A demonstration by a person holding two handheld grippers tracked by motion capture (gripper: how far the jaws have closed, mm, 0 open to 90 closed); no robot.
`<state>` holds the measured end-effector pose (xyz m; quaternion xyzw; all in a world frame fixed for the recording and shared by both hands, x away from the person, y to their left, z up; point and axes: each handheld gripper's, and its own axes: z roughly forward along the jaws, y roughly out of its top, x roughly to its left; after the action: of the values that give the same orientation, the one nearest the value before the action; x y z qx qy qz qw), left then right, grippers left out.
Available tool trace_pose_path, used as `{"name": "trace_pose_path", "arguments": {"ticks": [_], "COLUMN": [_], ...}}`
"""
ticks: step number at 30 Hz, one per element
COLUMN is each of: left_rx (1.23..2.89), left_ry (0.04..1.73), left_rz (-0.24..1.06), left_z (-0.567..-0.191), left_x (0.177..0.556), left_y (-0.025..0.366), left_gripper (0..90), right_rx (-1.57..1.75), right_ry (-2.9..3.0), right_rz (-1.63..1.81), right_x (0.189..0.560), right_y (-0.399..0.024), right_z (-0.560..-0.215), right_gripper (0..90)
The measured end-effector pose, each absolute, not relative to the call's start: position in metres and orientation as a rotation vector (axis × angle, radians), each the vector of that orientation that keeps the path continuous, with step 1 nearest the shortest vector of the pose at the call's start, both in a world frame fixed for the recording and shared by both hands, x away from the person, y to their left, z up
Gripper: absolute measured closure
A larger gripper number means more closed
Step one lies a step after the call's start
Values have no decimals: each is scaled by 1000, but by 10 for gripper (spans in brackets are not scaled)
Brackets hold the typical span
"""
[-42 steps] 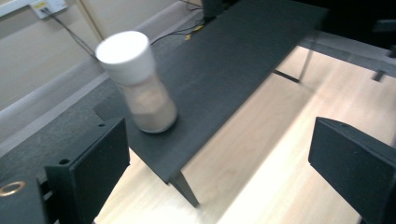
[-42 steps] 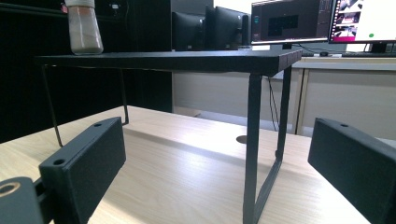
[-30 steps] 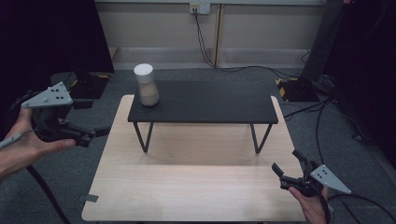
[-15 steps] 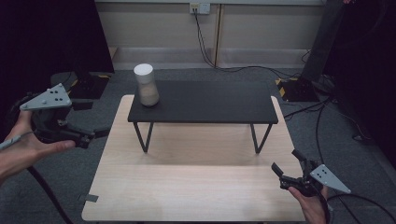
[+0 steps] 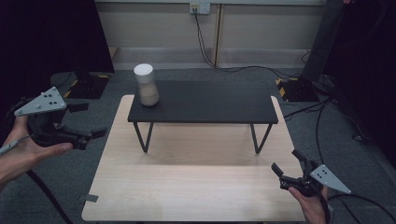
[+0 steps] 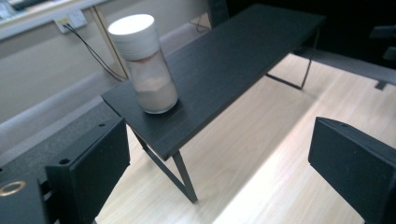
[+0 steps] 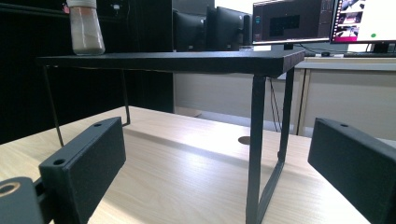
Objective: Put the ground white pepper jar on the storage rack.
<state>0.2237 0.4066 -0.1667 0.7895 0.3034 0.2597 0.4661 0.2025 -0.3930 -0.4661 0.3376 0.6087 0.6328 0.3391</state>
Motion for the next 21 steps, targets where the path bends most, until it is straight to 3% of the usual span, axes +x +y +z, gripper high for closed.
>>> {"name": "trace_pose_path", "arguments": {"ticks": [10,21], "left_rx": [1943,1923], "left_ry": [789,790], "left_rz": [608,613], "left_z": [-192,-192], "left_x": [221,217], "left_y": [418,421], "left_gripper": [46,36], "right_rx": [881,883], "right_ry": [1588,1594], "right_rz": [1645,1642], "right_x": [203,203], "right_y": [-393,-393], "right_z": [-466,-465], "right_gripper": [33,33]}}
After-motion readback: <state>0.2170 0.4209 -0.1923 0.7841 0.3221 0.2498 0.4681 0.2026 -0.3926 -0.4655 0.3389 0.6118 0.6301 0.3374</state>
